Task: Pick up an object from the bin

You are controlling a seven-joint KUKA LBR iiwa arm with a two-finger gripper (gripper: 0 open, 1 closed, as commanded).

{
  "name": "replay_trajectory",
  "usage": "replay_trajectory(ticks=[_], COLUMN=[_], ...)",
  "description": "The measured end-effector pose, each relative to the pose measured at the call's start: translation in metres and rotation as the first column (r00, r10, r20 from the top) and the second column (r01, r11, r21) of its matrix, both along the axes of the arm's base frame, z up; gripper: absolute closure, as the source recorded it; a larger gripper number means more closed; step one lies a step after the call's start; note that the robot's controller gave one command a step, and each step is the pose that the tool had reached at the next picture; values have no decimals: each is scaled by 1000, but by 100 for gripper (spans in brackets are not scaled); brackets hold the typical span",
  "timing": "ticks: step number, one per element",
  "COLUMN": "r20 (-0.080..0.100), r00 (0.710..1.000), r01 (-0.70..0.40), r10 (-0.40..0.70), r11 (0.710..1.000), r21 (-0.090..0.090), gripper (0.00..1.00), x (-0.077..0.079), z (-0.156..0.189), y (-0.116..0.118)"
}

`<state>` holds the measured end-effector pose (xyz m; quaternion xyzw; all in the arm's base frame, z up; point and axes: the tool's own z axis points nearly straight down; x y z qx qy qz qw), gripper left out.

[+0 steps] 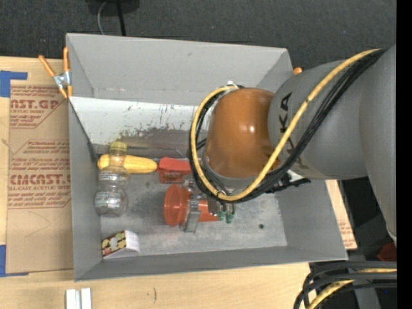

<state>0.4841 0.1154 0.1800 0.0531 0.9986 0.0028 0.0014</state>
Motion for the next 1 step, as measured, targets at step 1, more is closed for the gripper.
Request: replay_trajectory(ticks=[1], r20=[2], r00=[1000], r01=[6], r10=[-6], r11=[1000], r21=[1], gripper=[100], x=[-3], z=[109], y=[-11])
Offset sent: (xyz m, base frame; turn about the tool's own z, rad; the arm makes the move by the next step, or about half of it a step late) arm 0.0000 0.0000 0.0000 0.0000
